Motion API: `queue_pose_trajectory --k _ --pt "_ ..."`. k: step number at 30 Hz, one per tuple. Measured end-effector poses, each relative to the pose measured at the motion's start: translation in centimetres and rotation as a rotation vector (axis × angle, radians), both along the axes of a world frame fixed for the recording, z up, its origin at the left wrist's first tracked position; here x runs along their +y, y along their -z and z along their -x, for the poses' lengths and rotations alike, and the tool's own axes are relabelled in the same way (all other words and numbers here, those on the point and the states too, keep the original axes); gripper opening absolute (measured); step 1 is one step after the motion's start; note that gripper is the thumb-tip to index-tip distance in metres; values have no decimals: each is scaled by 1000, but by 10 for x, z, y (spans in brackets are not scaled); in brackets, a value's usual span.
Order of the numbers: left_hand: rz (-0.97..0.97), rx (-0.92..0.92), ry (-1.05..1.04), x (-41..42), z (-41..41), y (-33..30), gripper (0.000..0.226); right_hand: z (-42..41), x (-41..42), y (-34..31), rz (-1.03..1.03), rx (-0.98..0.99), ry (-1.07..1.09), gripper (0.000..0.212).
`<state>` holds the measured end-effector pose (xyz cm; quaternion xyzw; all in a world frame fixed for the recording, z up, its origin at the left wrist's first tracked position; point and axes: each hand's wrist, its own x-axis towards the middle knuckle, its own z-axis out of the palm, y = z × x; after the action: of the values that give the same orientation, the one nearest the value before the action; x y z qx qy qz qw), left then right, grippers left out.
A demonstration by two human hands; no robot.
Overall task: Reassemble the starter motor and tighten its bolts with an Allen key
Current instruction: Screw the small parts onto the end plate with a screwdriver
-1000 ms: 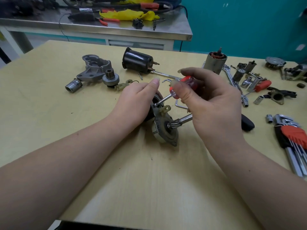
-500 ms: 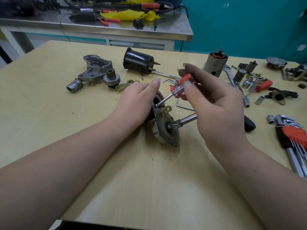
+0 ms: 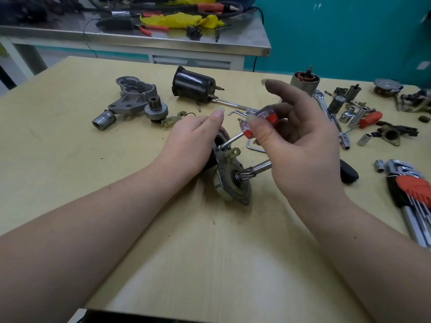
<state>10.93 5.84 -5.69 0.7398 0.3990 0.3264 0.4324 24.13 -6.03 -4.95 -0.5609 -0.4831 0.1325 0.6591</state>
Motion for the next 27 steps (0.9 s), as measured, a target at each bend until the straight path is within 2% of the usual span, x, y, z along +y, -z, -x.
queue_pose_trajectory --k 3,8,13,22,27 --pt "-15 -1 -12 1 0 1 48 4 1 -1 -33 41 29 27" --pt "1 10 -12 1 0 0 50 1 -4 2 1 -11 -17 36" --pt "-2 15 -18 2 0 1 58 2 0 2 -16 1 16 30" --pt "0 -3 7 2 1 2 54 5 0 -1 -48 -25 33 27" --pt "50 -43 -11 -4 -1 3 72 9 -1 1 -13 39 61 18"
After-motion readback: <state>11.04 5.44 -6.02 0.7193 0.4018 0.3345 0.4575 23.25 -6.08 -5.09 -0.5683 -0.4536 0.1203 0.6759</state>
